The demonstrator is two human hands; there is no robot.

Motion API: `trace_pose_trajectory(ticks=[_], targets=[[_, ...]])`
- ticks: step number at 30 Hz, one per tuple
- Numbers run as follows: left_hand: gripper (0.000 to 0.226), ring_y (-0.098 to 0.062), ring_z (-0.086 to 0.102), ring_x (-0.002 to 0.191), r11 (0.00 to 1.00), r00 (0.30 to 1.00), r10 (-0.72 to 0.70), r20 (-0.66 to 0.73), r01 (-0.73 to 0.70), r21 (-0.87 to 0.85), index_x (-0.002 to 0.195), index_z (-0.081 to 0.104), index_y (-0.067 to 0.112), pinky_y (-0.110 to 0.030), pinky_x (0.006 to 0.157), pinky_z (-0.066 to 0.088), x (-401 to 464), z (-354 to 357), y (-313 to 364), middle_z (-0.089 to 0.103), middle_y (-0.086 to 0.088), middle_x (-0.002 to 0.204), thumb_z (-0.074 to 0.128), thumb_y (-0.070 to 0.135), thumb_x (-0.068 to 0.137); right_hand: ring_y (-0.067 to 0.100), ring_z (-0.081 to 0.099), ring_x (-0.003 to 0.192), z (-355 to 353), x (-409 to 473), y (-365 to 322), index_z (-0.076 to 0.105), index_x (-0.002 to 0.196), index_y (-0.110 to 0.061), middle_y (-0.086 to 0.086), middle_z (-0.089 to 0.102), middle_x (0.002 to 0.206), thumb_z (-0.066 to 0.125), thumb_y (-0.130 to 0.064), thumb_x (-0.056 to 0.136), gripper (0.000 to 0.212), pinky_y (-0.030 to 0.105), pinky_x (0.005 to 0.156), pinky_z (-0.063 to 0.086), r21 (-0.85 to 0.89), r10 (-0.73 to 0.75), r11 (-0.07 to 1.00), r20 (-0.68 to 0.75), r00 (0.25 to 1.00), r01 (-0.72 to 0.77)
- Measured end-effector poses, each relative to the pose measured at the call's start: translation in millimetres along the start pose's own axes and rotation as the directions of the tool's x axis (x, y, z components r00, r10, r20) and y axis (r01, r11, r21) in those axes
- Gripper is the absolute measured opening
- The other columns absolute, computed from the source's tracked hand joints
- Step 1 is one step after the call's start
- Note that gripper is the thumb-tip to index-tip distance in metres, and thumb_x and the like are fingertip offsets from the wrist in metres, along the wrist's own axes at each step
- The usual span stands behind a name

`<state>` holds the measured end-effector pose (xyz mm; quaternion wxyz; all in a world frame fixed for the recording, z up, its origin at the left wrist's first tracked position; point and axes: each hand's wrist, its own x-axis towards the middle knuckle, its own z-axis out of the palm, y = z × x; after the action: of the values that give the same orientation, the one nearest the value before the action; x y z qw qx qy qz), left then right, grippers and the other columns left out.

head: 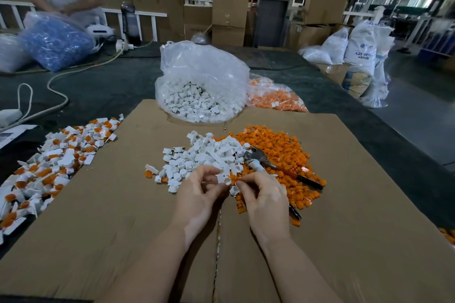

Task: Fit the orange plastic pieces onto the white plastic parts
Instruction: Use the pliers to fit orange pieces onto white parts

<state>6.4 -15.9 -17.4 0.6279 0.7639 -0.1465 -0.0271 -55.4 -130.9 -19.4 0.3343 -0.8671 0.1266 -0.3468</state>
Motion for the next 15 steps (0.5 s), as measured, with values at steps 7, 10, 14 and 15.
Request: trace_pose_trajectory(ticks=[7, 10, 14, 15], targets=[[0.024, 0.005, 0.054, 0.065, 1.000, 0.999, 0.021, 0.033, -0.021, -0.014, 0.083, 0.060, 0.028, -0.004, 0.061, 0.040, -0.2, -2.4, -0.1, 0.060, 0.005, 0.075, 0.067, 0.005, 0.081, 0.015, 0.056, 0.071, 0.6, -1.7, -1.7, 0.063, 0.072, -0.015, -0.006, 0.061, 0.070, 0.072, -0.016, 0.079, 0.012, 0.029, 0.070, 0.029, -0.103, -0.088, 0.990, 0.058, 0.994, 0.094], [0.024, -0.004, 0.060, 0.073, 0.999, 0.998, 0.038, 0.054, -0.040, 0.034, 0.083, 0.057, 0.029, -0.008, 0.066, 0.044, -1.0, -1.1, -0.2, 0.061, 0.004, 0.077, 0.062, 0.006, 0.086, 0.017, 0.055, 0.071, 1.9, -1.3, -0.1, 0.061, 0.071, -0.015, -0.005, 0.060, 0.070, 0.070, -0.018, 0.081, 0.014, 0.029, 0.069, 0.025, -0.140, -0.080, 0.986, 0.082, 0.993, 0.091], [0.022, -0.015, 0.066, 0.072, 1.000, 0.996, 0.005, 0.087, -0.005, -0.011, 0.084, 0.057, 0.025, -0.015, 0.066, 0.050, -3.5, -0.2, 2.5, 0.063, -0.004, 0.076, 0.060, 0.003, 0.087, 0.018, 0.054, 0.065, 2.6, -2.0, 0.2, 0.058, 0.066, -0.015, -0.004, 0.057, 0.064, 0.072, -0.015, 0.077, 0.018, 0.030, 0.069, 0.028, -0.165, -0.083, 0.982, 0.077, 0.994, 0.095], [0.021, -0.011, 0.065, 0.069, 1.000, 0.996, 0.002, 0.089, 0.000, -0.016, 0.084, 0.058, 0.023, -0.012, 0.064, 0.049, -3.8, -0.5, 3.3, 0.063, -0.005, 0.076, 0.061, 0.003, 0.086, 0.018, 0.054, 0.064, 2.6, -2.1, -0.2, 0.057, 0.065, -0.014, -0.004, 0.056, 0.063, 0.073, -0.015, 0.077, 0.019, 0.030, 0.068, 0.029, -0.168, -0.084, 0.981, 0.080, 0.993, 0.096]])
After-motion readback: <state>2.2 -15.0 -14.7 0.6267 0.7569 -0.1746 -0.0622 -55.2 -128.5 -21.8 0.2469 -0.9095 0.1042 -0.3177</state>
